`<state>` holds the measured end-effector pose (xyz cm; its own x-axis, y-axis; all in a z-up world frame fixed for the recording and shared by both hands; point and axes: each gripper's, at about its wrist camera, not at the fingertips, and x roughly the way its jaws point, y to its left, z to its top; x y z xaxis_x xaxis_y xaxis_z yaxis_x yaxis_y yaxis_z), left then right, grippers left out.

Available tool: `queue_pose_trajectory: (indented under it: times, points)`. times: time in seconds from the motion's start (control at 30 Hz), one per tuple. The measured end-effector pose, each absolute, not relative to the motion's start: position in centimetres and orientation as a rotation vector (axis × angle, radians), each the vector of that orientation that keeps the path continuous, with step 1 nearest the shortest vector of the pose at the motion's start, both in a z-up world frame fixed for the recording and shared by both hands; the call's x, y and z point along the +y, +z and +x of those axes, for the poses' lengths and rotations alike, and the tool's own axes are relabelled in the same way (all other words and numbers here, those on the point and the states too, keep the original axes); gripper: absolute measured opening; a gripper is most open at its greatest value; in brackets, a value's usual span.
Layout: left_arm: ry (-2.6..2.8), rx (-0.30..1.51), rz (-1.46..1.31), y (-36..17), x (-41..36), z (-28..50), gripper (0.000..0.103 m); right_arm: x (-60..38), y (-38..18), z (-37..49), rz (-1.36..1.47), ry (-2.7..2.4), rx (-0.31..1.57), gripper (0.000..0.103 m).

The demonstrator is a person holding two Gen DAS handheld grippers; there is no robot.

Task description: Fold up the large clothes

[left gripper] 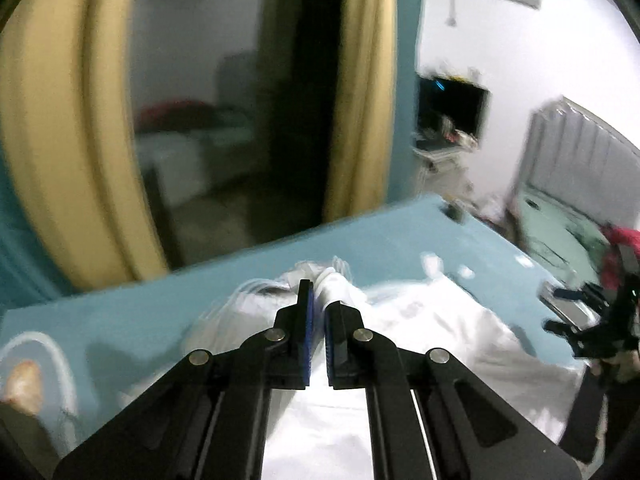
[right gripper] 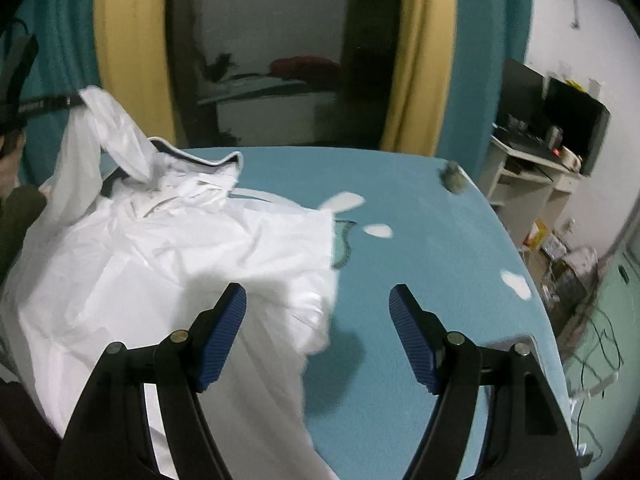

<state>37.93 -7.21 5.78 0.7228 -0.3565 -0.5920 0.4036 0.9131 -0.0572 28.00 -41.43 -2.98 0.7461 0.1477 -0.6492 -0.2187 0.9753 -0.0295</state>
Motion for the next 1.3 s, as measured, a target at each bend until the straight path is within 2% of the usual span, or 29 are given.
queue_pose_trajectory:
  times: [0.03,0.1,0.13,0.3,0.57,0.67,0.7,0.73,0.77,0.8,0.83,0.93,1.17,1.23,1.3]
  points:
    - [-0.455,0.689,0.092,4.5,-9.0,38.0,0.014,-42.2,-3.2,27.9,-0.086,0.192,0.708,0.074]
    - [-0.518,0.766,0.095,2.2,-11.0,37.3,0.050,-43.0,-3.7,27.9,-0.055,0.189,0.723,0.074]
    - [-0.559,0.805,0.094,0.9,-11.6,36.8,0.054,-43.4,-4.1,28.0,-0.036,0.189,0.735,0.074]
    - [-0.586,0.906,0.126,-3.4,-9.2,34.0,0.054,-43.1,-5.4,29.2,-0.003,0.226,0.774,0.074]
    - [-0.232,0.939,-0.016,-5.4,4.6,35.4,0.054,-35.2,-5.8,35.4,-0.020,0.520,0.780,0.073]
    - [-0.145,0.955,-0.035,-6.6,7.3,36.7,0.054,-31.7,-7.5,39.2,0.007,0.628,0.856,0.060]
    - [-0.134,0.959,-0.038,-7.1,7.9,37.0,0.054,-30.9,-8.2,40.4,0.022,0.651,0.886,0.053]
    - [-0.122,0.967,-0.039,-7.9,8.8,37.4,0.054,-30.0,-9.0,41.5,0.037,0.680,0.924,0.040]
    - [-0.114,0.976,-0.044,-8.5,9.3,37.7,0.054,-28.9,-10.0,42.5,0.050,0.722,0.972,0.033]
    - [-0.106,0.989,-0.052,-9.1,9.4,38.2,0.054,-28.4,-10.5,42.8,0.050,0.738,0.994,0.016]
    - [-0.098,1.009,-0.068,-10.0,9.8,38.6,0.054,-27.7,-11.0,43.1,0.049,0.757,1.014,0.007]
    - [-0.096,0.984,-0.043,-10.6,10.2,38.5,0.054,-27.8,-9.5,41.9,0.042,0.757,0.969,0.003]
    - [-0.087,0.962,0.034,-11.1,9.6,38.5,0.054,-32.4,-0.6,36.3,-0.100,0.485,0.606,0.003]
    - [-0.084,0.958,0.037,-11.0,9.5,38.4,0.054,-33.5,-0.5,35.6,-0.103,0.415,0.579,0.003]
    - [-0.081,0.953,0.035,-11.0,9.6,38.3,0.054,-33.8,-2.3,35.9,-0.106,0.367,0.640,0.004]
